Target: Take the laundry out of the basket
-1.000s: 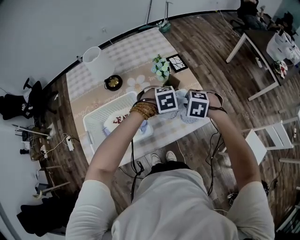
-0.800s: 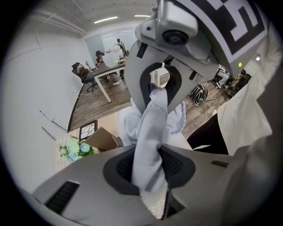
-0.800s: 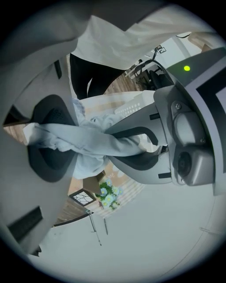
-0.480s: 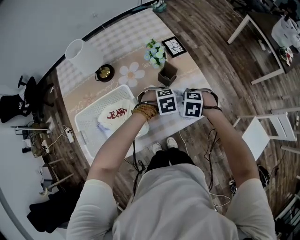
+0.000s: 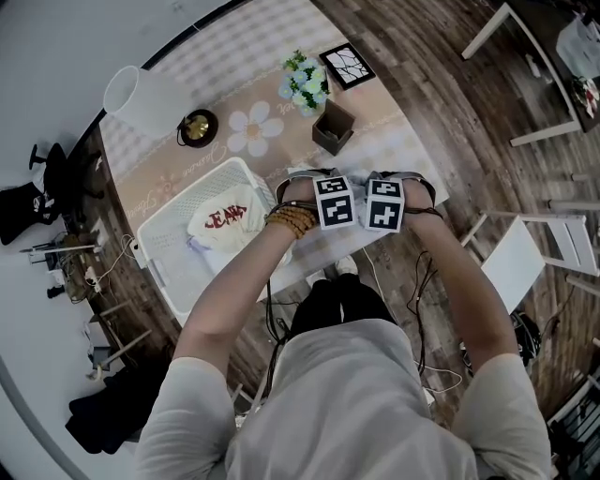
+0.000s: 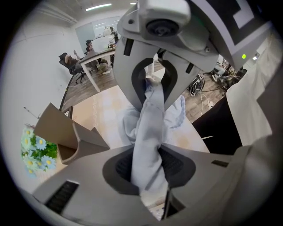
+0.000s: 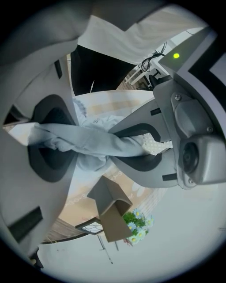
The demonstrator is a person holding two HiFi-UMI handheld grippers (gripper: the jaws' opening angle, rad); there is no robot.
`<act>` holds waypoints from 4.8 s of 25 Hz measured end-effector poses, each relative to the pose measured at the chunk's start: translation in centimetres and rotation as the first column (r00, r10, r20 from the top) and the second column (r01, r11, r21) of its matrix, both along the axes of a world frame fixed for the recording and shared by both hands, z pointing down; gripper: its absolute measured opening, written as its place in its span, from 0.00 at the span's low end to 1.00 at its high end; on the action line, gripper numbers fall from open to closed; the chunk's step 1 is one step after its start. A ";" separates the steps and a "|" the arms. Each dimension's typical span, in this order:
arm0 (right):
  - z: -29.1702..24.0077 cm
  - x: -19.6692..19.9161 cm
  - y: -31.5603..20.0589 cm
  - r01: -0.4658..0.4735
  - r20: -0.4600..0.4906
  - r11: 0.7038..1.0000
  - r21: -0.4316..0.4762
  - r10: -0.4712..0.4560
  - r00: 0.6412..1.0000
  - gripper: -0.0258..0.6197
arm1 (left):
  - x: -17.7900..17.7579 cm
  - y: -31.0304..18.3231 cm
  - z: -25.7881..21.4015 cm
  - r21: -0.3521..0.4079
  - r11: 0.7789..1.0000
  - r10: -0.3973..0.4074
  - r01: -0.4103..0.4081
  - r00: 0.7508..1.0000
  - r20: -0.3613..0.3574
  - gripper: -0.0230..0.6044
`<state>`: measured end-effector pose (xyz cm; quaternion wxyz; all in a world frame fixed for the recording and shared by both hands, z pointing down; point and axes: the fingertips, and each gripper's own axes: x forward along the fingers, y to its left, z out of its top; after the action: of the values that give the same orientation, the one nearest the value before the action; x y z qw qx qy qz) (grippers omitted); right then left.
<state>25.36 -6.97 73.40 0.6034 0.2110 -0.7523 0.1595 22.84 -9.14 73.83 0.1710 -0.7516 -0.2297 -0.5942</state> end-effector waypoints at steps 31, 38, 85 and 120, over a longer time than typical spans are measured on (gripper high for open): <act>-8.1 0.6 -2.7 -0.087 0.042 0.986 0.139 0.082 0.996 0.32 | 0.8 -2.3 -10.1 0.032 0.991 -0.124 0.133 0.975 -0.185 0.39; -13.6 -2.1 -4.8 -0.199 0.214 0.948 0.249 0.147 0.966 0.31 | -1.6 -3.6 -16.1 -0.085 0.943 -0.332 0.323 0.873 -0.358 0.33; -39.3 -21.4 -2.2 -0.646 0.865 0.642 0.412 -0.052 0.500 0.04 | -24.1 0.5 -39.8 -0.590 0.623 -0.591 0.514 -0.186 -0.785 0.05; -37.8 -31.9 -4.1 -0.561 0.886 0.735 0.380 -0.115 0.450 0.04 | -35.2 -0.8 -38.6 -0.585 0.480 -0.547 0.653 -0.299 -0.782 0.06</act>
<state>-6.56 -11.04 35.56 -0.0009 0.3937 -0.9169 0.0656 -12.34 -9.94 35.25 -0.0250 -0.9250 0.3784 0.0228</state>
